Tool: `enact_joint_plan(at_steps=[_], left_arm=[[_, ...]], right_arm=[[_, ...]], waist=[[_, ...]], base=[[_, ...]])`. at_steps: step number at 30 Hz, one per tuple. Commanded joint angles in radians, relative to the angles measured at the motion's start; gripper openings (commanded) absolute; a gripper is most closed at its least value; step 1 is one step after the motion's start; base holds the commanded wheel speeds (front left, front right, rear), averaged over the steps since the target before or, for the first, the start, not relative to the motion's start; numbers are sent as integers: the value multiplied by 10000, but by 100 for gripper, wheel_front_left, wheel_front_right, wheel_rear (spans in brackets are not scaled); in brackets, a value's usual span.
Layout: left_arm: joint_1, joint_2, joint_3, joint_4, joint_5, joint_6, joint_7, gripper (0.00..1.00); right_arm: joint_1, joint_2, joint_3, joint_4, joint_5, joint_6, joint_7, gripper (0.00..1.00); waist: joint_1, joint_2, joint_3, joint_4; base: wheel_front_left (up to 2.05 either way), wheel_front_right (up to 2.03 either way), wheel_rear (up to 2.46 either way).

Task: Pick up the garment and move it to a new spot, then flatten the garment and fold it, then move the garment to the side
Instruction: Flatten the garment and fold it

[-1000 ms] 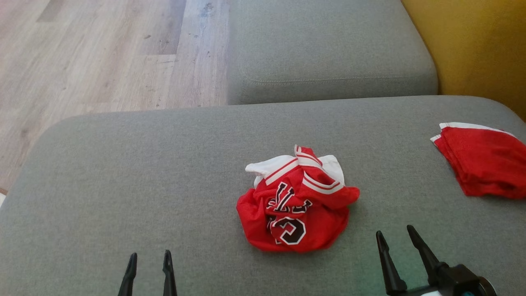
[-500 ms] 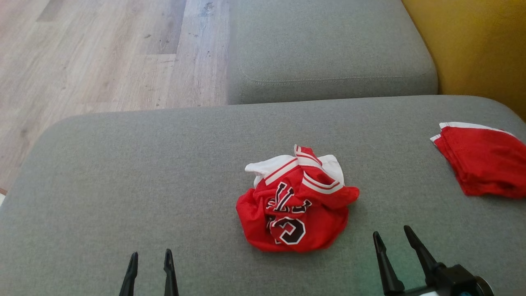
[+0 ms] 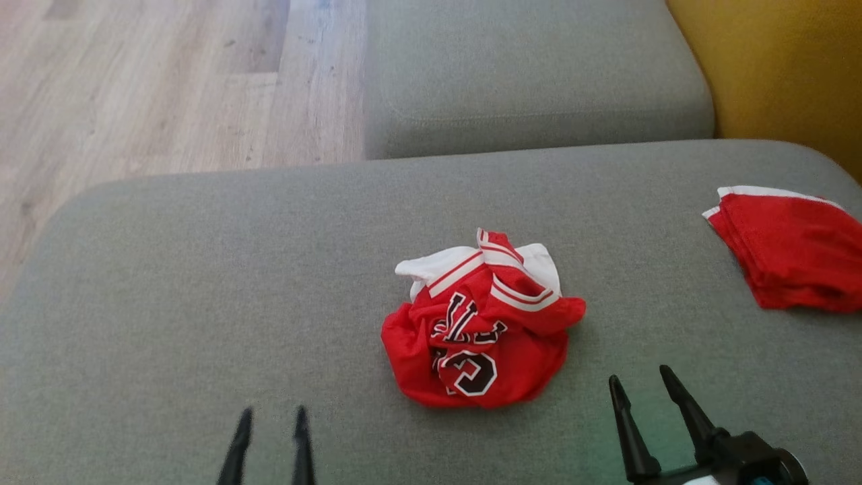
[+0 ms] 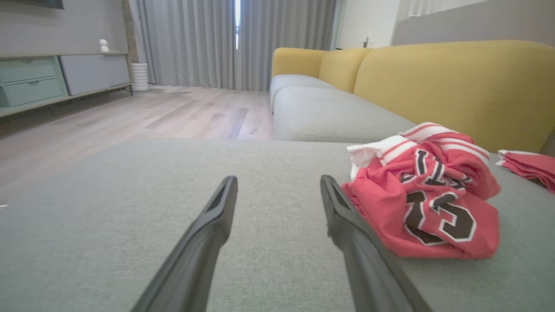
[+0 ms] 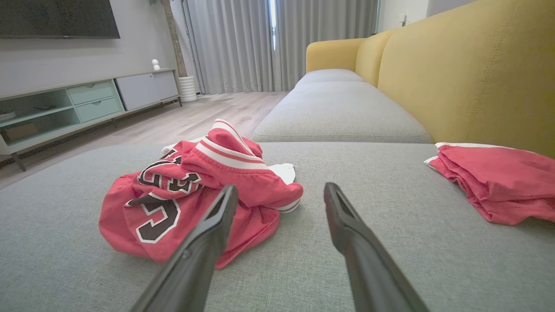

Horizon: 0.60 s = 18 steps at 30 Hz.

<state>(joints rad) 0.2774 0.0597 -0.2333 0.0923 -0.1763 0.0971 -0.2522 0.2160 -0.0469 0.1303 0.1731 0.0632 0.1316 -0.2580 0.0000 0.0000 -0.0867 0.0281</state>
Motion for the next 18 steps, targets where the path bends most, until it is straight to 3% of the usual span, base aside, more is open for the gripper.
enact_joint_plan(at_steps=[1,10,18], left_arm=[[-855,-94,127,-200,107,-94,-95,100],[-3909,-95,-2358,1320,441,-925,-76,100],[-6976,-95,-5025,2555,-157,-1345,837,100]], right_arm=[[-403,-151,303,-354,58,-9,-38,100],[-736,-330,812,-426,201,-9,-38,100],[-1405,-457,1178,-546,318,-9,-38,100]], waist=[[0,0,120,-75],[0,0,864,-743],[0,0,1861,-1614]], base=[[0,0,0],[0,0,0],[0,0,0]])
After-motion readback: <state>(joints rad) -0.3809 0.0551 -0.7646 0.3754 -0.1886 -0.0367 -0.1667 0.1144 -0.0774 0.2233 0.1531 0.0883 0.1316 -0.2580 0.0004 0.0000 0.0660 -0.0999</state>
